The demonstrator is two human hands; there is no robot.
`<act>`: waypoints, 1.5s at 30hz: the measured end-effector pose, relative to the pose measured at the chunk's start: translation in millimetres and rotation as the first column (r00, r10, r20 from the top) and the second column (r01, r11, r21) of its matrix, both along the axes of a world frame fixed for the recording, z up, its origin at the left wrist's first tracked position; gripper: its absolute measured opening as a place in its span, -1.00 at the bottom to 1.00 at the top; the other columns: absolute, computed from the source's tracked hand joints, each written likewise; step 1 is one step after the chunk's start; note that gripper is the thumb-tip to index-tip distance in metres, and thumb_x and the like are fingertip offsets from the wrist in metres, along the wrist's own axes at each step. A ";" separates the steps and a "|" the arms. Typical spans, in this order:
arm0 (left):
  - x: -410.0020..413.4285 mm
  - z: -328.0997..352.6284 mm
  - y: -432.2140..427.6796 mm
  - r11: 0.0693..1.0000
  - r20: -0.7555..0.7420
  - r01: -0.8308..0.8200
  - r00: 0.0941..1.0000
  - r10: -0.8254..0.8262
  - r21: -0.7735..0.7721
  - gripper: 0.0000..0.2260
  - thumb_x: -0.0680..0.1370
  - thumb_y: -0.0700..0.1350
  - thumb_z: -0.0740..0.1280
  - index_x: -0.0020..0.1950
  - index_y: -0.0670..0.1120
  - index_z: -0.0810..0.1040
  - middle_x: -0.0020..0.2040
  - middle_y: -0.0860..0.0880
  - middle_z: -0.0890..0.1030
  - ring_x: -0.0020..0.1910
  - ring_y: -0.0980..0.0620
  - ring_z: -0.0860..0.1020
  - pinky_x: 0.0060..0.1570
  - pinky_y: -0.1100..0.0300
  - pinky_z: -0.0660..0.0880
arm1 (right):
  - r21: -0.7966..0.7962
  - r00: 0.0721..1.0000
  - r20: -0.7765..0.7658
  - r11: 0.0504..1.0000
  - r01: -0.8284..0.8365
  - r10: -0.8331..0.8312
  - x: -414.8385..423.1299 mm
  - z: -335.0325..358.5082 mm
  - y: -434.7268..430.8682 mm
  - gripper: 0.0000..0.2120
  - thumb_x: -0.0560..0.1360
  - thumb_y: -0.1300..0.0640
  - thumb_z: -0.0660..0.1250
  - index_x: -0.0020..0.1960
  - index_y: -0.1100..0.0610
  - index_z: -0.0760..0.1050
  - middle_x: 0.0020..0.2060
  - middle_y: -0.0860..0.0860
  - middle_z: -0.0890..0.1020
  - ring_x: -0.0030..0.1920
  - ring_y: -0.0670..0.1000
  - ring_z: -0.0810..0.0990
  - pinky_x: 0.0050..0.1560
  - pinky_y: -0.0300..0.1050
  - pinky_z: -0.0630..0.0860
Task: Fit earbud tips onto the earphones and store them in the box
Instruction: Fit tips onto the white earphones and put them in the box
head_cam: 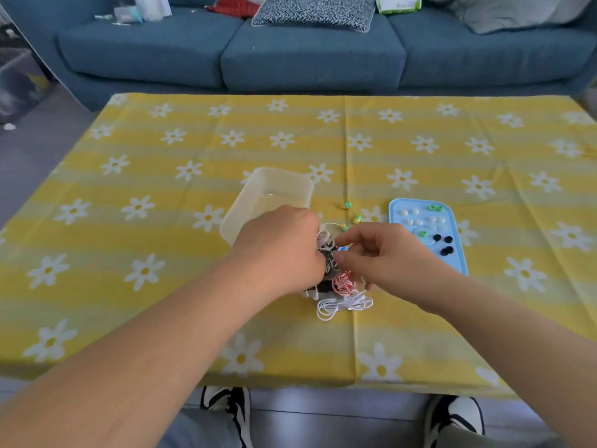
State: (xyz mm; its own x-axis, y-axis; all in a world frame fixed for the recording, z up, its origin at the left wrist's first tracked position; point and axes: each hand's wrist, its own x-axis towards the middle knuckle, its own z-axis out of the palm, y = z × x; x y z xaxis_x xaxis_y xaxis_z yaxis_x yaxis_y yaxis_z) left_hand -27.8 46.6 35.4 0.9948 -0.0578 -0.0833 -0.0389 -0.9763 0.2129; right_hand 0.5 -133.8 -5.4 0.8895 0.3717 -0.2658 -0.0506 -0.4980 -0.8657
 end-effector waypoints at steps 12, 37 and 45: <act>13.8 48.2 -25.2 0.483 -0.157 -0.245 0.964 0.214 -0.841 -0.97 0.47 -0.12 0.37 -0.13 -0.06 0.57 -0.37 0.03 0.57 -0.47 0.11 0.46 -0.45 0.23 0.34 | 0.428 0.983 -0.164 0.904 0.001 0.077 -9.4 20.9 -10.9 -0.69 0.49 0.06 0.51 0.19 0.12 0.63 0.06 0.03 0.69 0.07 0.02 0.64 0.10 0.04 0.51; 24.1 13.0 -103.2 0.404 -0.360 -0.309 0.931 -0.054 -0.861 -0.84 0.55 -0.06 0.49 0.07 -0.07 0.62 -0.32 -0.07 0.66 -0.45 -0.03 0.55 -0.25 0.09 0.52 | 0.640 0.881 -0.459 0.643 0.421 -0.119 -6.4 30.3 -96.9 -0.77 0.62 0.37 0.24 0.22 0.46 0.53 -0.15 0.22 0.65 -0.18 0.08 0.66 -0.19 -0.16 0.63; 22.4 8.1 -107.4 0.576 -0.295 -0.195 0.952 -0.083 -0.794 -0.84 0.63 -0.08 0.37 0.15 0.16 0.65 -0.50 0.03 0.58 -0.45 0.00 0.62 -0.03 -0.12 0.63 | 0.618 0.782 -0.613 0.548 0.564 -0.114 -1.6 30.6 -107.4 -0.59 0.50 0.55 0.24 0.33 0.35 0.46 0.20 0.37 0.64 0.08 0.23 0.68 0.01 -0.10 0.66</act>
State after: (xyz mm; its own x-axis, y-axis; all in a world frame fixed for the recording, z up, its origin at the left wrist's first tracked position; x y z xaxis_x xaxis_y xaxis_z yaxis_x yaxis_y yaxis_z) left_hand -5.3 -60.8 43.5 0.9388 -0.1836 -0.2915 0.2039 -0.3858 0.8998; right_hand -1.1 -241.2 25.2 0.8344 0.3230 -0.4466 -0.5506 0.4499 -0.7032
